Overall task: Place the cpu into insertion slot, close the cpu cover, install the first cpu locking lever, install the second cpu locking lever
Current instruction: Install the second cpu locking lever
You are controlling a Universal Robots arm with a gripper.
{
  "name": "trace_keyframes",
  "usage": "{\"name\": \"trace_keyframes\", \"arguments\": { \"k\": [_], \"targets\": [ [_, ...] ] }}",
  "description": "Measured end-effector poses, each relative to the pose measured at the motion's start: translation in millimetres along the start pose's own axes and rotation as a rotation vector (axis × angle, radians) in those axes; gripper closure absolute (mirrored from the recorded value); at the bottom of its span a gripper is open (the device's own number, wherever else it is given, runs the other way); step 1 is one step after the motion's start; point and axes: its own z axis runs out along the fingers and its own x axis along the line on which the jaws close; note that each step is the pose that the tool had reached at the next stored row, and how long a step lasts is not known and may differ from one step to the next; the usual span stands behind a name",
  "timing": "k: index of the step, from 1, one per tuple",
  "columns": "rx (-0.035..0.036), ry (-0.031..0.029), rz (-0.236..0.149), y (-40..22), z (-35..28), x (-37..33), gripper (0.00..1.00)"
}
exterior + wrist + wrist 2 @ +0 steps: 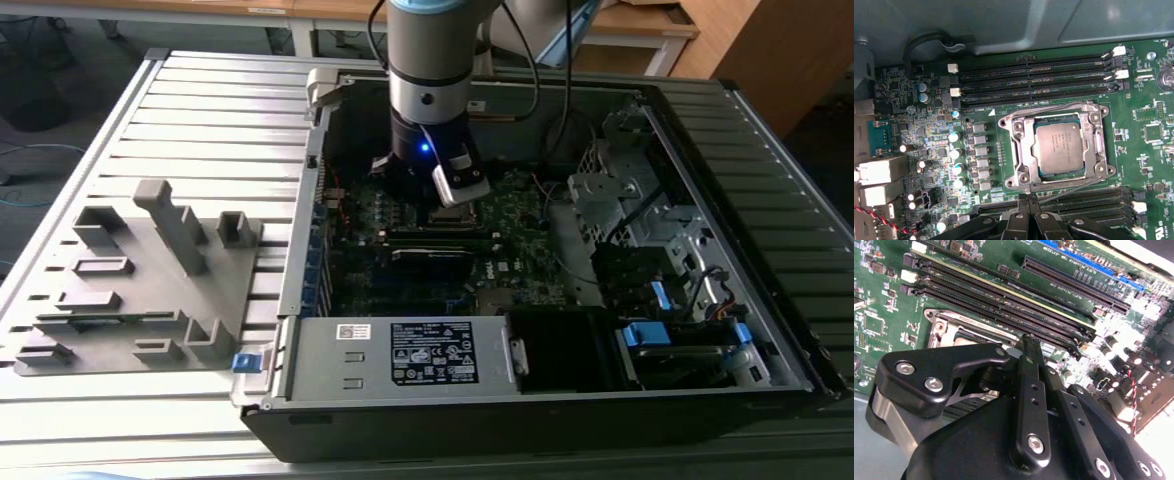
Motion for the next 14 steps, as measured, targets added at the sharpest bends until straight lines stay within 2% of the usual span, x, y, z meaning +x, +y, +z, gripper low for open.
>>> {"name": "trace_keyframes", "arguments": {
  "k": [14],
  "targets": [
    [0.0003,-0.0001,0.000,-0.1,2.9,0.1,0.89]
  ]
}}
